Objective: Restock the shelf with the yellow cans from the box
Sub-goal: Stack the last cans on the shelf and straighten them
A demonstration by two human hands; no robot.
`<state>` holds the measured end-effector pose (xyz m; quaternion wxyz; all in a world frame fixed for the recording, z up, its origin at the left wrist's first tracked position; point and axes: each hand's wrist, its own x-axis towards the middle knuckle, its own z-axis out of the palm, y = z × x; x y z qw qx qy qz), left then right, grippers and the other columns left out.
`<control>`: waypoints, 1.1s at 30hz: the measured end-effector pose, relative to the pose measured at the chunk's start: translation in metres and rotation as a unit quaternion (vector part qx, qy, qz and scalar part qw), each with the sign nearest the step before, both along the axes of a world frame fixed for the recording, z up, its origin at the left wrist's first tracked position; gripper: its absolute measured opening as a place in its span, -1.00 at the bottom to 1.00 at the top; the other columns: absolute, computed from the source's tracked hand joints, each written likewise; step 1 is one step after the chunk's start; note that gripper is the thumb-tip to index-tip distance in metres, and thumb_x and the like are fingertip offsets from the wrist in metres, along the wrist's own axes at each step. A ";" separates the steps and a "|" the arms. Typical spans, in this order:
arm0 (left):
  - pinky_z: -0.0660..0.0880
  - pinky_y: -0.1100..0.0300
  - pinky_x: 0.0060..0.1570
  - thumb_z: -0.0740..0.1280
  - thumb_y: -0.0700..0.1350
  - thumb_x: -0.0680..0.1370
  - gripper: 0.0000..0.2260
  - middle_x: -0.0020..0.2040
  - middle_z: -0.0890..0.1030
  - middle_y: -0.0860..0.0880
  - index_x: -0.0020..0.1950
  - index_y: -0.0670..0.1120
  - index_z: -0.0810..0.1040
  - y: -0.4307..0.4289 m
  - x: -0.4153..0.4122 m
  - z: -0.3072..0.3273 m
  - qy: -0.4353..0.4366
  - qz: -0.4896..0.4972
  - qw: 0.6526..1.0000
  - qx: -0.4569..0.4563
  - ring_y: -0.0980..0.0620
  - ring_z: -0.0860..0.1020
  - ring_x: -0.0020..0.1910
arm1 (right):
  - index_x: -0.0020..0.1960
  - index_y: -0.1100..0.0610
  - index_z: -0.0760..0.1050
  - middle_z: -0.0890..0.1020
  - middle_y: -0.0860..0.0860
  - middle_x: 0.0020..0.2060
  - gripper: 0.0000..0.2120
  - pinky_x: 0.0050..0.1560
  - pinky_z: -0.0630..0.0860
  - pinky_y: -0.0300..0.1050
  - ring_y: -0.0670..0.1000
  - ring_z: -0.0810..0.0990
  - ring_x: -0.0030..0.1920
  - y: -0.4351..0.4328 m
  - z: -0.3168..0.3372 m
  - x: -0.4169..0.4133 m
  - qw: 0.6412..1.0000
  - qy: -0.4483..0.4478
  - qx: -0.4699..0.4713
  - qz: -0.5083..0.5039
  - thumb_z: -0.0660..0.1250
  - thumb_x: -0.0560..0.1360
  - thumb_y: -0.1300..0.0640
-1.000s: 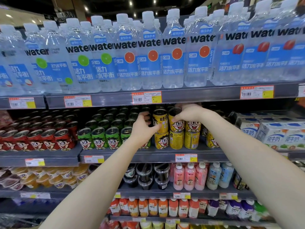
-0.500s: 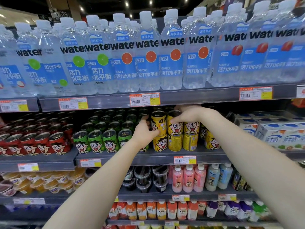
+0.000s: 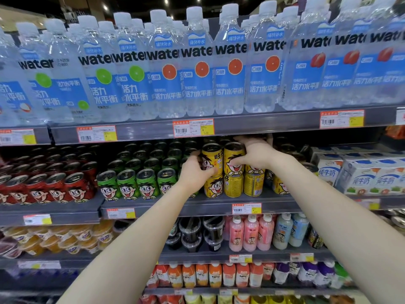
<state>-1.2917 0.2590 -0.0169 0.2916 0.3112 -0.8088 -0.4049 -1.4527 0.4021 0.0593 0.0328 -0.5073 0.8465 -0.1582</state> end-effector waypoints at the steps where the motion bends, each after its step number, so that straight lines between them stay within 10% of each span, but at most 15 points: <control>1: 0.54 0.10 0.20 0.61 -0.07 0.44 -0.35 0.26 0.64 -0.06 0.46 -0.13 0.44 0.001 0.000 0.001 -0.003 0.002 1.000 -0.008 -0.03 0.61 0.22 | 0.58 -0.03 0.20 0.40 0.05 0.48 -0.14 0.40 0.33 -0.03 0.11 0.36 0.46 0.001 0.000 0.000 1.000 -0.001 0.001 -0.001 0.47 0.42 -0.26; 11: 0.53 0.07 0.21 0.62 -0.03 0.41 -0.34 0.25 0.61 -0.01 0.44 -0.07 0.44 -0.011 0.004 0.012 -0.090 -0.051 0.993 -0.050 -0.01 0.57 0.21 | 0.58 -0.16 0.17 0.36 0.00 0.52 -0.16 0.51 0.21 0.20 0.10 0.30 0.51 -0.005 -0.002 0.008 1.000 0.010 -0.021 0.012 0.39 0.40 -0.37; 19: 0.64 -0.05 0.12 0.67 0.00 0.33 -0.42 0.10 0.67 -0.01 0.21 0.05 0.43 -0.017 0.006 0.005 -0.068 -0.034 0.997 -0.032 -0.02 0.67 0.06 | 0.53 -0.04 0.32 0.40 0.01 0.49 -0.28 0.42 0.36 0.01 0.08 0.38 0.45 -0.031 0.003 0.031 0.999 -0.014 -0.013 0.026 0.40 0.46 -0.27; 29: 0.54 0.12 0.16 0.65 0.06 0.37 -0.34 0.22 0.64 0.02 0.38 -0.07 0.50 -0.019 0.008 0.001 -0.081 -0.048 0.995 -0.037 0.02 0.60 0.18 | 0.58 -0.01 0.23 0.37 0.07 0.50 -0.15 0.33 0.37 -0.08 0.12 0.38 0.44 -0.012 0.013 0.009 0.998 -0.048 0.033 -0.036 0.44 0.41 -0.28; 33: 0.61 -0.06 0.16 0.57 0.38 0.16 -0.20 0.14 0.69 0.07 0.29 0.02 0.55 -0.020 0.006 -0.002 -0.102 -0.036 0.993 -0.035 0.01 0.65 0.12 | 0.57 0.00 0.26 0.40 0.05 0.48 -0.26 0.30 0.35 -0.14 0.10 0.38 0.45 -0.002 0.013 0.000 0.998 -0.037 0.028 -0.040 0.43 0.49 -0.18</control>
